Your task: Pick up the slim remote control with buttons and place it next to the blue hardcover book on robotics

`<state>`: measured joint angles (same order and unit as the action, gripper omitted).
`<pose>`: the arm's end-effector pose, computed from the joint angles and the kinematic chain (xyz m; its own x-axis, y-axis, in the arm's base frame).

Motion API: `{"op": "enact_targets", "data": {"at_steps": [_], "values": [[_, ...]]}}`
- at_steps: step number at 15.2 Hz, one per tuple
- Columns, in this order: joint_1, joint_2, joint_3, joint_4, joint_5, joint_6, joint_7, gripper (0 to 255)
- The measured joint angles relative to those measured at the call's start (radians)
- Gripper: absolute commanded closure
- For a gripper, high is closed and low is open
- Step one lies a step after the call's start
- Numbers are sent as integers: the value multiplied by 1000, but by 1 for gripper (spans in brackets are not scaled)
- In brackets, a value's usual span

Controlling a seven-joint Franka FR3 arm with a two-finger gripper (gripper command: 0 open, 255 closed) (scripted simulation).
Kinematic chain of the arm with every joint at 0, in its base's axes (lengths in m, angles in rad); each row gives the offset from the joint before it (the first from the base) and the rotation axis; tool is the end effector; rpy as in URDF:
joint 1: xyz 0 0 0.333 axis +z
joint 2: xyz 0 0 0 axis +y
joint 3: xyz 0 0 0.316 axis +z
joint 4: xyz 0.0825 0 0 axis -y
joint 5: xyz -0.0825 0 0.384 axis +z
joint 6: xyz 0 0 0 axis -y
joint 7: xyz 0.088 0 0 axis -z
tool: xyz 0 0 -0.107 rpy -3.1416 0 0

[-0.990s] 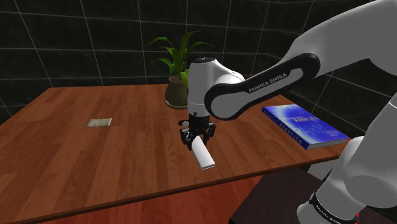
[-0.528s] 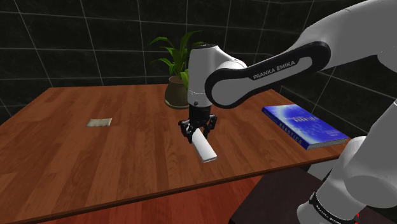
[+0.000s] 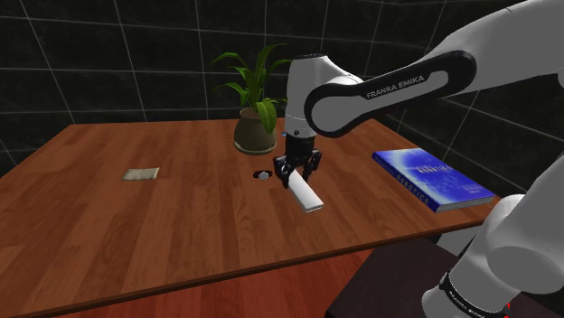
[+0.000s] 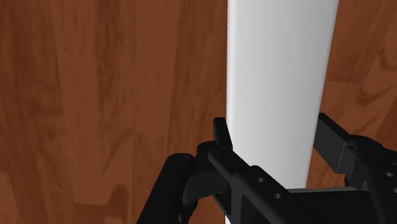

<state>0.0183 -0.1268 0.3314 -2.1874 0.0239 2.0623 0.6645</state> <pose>0.4762 0.1783 0.4386 0.9465 -0.3227 0.0087 -0.3228 -0.9463 0.0188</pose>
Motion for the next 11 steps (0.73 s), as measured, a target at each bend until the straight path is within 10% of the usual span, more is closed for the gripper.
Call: {"op": "enact_targets", "data": {"at_steps": [11], "values": [[-119,-37,-162,-49,-16,13,-274,255]]}}
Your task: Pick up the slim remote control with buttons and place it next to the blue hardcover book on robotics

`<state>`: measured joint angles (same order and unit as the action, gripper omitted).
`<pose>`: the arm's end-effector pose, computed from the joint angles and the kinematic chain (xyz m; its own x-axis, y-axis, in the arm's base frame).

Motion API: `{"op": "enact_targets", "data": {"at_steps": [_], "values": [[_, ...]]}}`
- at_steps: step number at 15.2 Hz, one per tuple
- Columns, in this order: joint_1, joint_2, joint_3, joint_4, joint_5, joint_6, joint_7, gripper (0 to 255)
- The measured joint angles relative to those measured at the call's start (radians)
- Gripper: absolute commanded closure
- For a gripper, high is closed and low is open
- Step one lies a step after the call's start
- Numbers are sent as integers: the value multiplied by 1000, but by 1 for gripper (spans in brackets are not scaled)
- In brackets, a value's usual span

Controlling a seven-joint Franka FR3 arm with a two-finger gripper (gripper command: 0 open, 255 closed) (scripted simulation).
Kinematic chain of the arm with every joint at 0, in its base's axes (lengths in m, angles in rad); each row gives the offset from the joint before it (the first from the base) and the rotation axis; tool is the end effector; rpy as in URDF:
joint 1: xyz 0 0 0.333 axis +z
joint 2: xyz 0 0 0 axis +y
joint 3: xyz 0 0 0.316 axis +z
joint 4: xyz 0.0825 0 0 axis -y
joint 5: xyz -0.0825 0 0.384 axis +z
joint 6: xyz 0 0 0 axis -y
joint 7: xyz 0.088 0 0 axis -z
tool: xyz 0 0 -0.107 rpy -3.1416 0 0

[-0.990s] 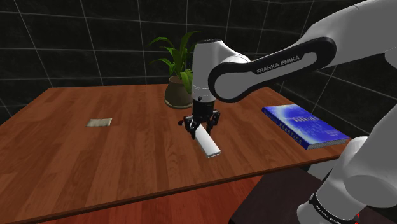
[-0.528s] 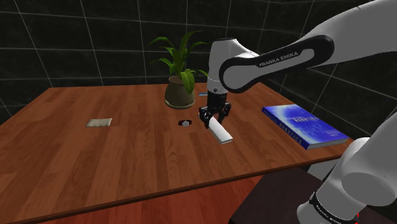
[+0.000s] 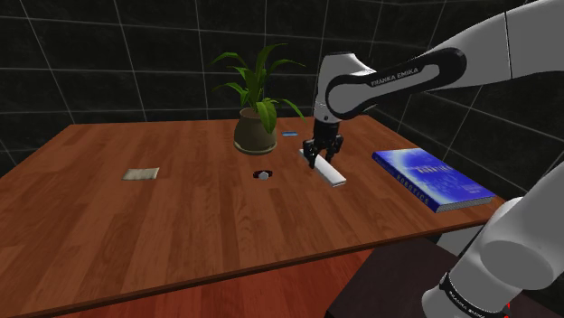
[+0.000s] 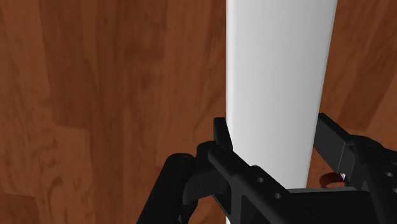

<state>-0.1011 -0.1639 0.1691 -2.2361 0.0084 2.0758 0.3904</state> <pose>0.4936 0.0358 0.4381 0.9465 -0.3227 0.0089 -0.3228 -0.9463 0.0181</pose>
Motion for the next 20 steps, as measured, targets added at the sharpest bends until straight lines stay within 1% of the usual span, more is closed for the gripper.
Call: {"op": "enact_targets", "data": {"at_steps": [2,4,9,13,17,20], "values": [[-22,6,-29,-3,-6,9,-48,255],[-43,3,-57,6,-10,-3,-94,255],[-100,56,-127,48,-26,9,-213,255],[-146,98,-181,101,-30,1,-310,255],[-187,170,-226,196,-28,-21,-399,255],[-220,209,-258,243,-23,-29,-466,255]]}}
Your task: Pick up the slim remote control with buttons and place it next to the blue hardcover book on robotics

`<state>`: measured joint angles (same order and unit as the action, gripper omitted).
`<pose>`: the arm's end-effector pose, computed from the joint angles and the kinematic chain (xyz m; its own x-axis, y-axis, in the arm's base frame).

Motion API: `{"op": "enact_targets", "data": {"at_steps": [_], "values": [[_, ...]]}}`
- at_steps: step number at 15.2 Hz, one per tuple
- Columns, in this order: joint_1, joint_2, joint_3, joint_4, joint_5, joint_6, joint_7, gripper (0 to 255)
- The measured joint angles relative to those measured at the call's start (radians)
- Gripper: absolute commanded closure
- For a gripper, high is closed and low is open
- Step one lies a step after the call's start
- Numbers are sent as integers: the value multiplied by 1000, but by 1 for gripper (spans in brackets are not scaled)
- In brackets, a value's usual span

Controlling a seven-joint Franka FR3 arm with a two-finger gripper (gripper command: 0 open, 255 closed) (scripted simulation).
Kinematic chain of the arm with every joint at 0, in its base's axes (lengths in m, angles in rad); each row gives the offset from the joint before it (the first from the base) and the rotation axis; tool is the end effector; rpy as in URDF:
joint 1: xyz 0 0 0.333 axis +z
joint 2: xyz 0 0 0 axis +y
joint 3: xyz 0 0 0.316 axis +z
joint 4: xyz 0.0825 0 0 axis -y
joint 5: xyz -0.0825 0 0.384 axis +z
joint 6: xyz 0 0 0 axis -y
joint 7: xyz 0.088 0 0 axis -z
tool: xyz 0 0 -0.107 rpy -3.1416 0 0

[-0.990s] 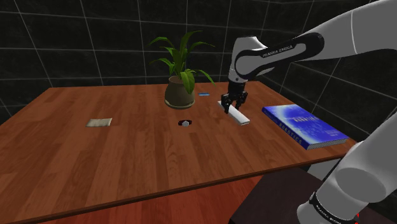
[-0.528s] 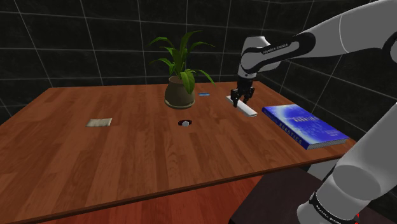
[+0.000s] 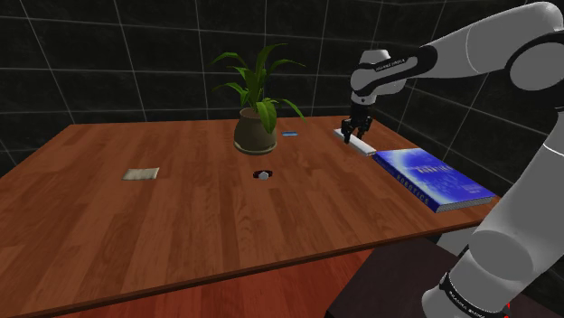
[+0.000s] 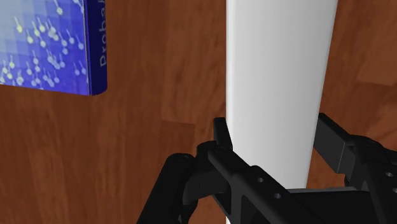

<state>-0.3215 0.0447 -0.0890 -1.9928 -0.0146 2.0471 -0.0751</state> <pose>0.5185 -0.2260 0.4399 0.9465 -0.3227 0.0084 -0.3228 -0.9463 0.0177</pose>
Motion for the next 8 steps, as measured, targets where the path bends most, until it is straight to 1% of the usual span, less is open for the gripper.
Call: {"op": "enact_targets", "data": {"at_steps": [4,8], "values": [[-43,94,-34,112,16,-18,-83,255],[-94,196,-64,255,37,-59,-170,255]]}}
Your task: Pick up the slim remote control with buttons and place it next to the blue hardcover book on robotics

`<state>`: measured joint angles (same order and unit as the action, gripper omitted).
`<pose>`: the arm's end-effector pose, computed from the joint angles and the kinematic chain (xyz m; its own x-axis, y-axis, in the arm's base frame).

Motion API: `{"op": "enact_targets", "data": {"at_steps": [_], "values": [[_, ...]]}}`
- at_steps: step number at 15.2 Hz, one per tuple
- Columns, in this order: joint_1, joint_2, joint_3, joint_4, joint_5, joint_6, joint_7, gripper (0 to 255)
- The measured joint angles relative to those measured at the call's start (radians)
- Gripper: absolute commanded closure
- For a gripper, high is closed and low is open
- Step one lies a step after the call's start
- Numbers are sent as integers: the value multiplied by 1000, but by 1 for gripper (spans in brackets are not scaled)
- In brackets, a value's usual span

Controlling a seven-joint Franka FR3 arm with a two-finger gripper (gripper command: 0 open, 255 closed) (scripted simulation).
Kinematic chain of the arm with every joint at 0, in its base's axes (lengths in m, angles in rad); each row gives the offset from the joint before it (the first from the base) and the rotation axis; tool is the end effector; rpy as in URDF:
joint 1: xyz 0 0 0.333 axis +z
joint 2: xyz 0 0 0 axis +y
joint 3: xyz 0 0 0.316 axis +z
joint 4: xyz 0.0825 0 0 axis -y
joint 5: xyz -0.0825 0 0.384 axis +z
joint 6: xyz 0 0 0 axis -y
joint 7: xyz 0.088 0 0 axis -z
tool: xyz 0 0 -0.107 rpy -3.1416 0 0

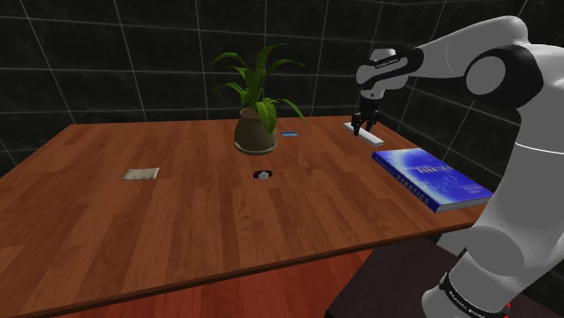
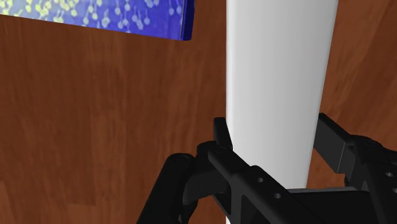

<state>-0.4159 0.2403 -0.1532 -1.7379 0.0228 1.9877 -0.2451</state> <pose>0.5344 -0.3324 0.4393 0.9465 -0.3226 0.0083 -0.3227 -0.9463 0.0179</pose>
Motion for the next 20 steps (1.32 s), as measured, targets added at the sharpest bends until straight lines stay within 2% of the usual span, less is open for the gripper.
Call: {"op": "enact_targets", "data": {"at_steps": [3,20], "values": [[-14,33,-5,18,7,15,-22,255],[-19,119,0,-81,24,198,-33,255]]}}
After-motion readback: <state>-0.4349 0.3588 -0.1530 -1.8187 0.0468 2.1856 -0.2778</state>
